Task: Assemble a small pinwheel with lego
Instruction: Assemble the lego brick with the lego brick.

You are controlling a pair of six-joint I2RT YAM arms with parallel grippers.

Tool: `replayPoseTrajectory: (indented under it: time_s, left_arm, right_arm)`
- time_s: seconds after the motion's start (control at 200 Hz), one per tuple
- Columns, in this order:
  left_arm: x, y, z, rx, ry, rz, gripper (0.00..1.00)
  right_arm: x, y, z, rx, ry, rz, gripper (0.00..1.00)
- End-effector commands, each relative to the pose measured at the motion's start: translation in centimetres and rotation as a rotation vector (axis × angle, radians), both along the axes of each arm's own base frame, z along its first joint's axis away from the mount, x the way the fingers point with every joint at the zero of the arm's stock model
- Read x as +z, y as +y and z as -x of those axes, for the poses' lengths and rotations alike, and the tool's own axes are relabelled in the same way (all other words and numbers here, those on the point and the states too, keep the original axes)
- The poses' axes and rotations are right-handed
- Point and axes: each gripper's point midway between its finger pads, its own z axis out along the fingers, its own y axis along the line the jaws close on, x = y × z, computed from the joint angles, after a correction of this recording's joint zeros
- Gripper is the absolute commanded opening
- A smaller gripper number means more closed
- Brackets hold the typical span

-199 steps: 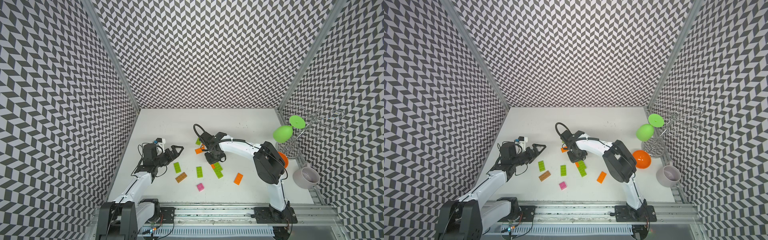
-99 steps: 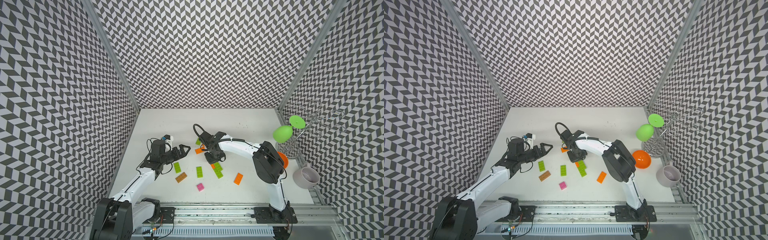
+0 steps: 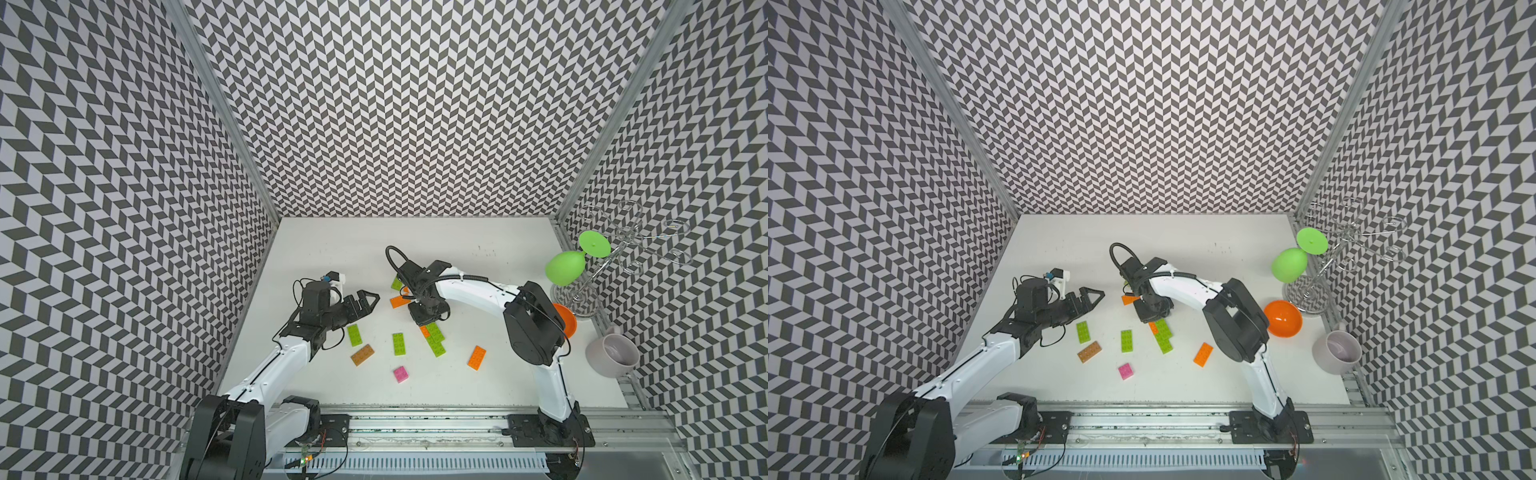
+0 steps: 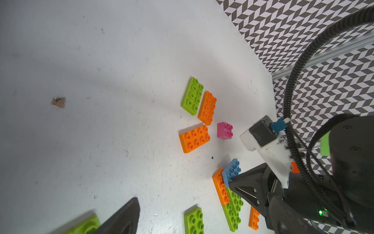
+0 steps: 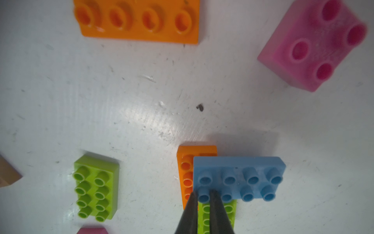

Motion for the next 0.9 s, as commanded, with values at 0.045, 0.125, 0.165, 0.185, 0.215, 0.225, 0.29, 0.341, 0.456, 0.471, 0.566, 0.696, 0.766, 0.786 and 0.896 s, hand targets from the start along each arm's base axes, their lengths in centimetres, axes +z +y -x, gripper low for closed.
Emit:
replayPoseTrajectory:
  time_s: [0.045, 0.125, 0.165, 0.185, 0.215, 0.225, 0.29, 0.341, 0.456, 0.471, 0.566, 0.696, 0.766, 0.786, 0.896]
  left_arm:
    - [-0.3, -0.2, 0.0, -0.014, -0.011, 0.004, 1.0]
    - [-0.4, -0.2, 0.1, -0.017, -0.01, 0.006, 1.0]
    - [-0.4, -0.2, 0.1, -0.017, -0.009, 0.007, 1.0]
    - [-0.3, -0.2, 0.1, -0.016, -0.01, 0.007, 0.99]
    - [-0.3, -0.2, 0.1, -0.016, -0.011, 0.008, 1.0]
    - [-0.3, -0.3, 0.1, -0.018, -0.011, 0.007, 0.99]
    - [-0.3, -0.2, 0.1, -0.017, -0.012, 0.007, 0.99]
    - [-0.3, -0.3, 0.1, -0.018, -0.014, 0.008, 1.0]
    - [-0.4, -0.2, 0.1, -0.02, -0.013, 0.003, 1.0]
    - [-0.4, -0.2, 0.1, -0.02, -0.014, 0.003, 1.0]
    - [-0.5, -0.3, 0.1, -0.024, -0.011, 0.002, 1.0]
    - [-0.7, -0.4, 0.2, -0.031, -0.006, 0.002, 0.99]
    - [-0.7, -0.4, 0.2, -0.031, -0.007, 0.002, 0.99]
    - [-0.7, -0.4, 0.2, -0.033, -0.006, 0.002, 1.0]
    - [-0.7, -0.4, 0.2, -0.035, -0.008, 0.003, 1.0]
  right_arm:
    - [1.9, 1.0, -1.1, 0.002, -0.037, -0.038, 0.15]
    - [2.1, 0.5, -0.9, 0.002, -0.025, -0.017, 0.15]
    - [2.2, 0.5, -1.0, 0.003, -0.03, -0.019, 0.15]
    - [2.2, 0.5, -1.0, 0.003, -0.03, -0.016, 0.15]
    - [2.1, 0.5, -1.0, 0.002, -0.031, -0.012, 0.15]
    - [2.1, 0.5, -1.1, 0.002, -0.031, -0.011, 0.15]
    - [1.8, 0.2, -1.2, 0.0, -0.036, 0.004, 0.15]
    - [1.6, -0.1, -1.5, -0.007, -0.042, 0.017, 0.15]
    - [1.0, -0.5, -1.7, -0.024, -0.034, 0.02, 0.15]
    - [0.9, -0.4, -1.7, -0.023, -0.029, 0.014, 0.15]
    - [0.2, -0.6, -1.0, -0.013, 0.005, 0.01, 0.15]
    - [-0.6, -0.1, -0.9, -0.005, 0.009, -0.014, 0.14]
    - [-0.9, -0.1, -0.7, -0.001, 0.02, -0.019, 0.14]
    - [-1.0, 0.0, -0.7, 0.001, 0.023, -0.019, 0.14]
    - [-1.5, 0.2, -0.4, 0.01, 0.04, -0.032, 0.14]
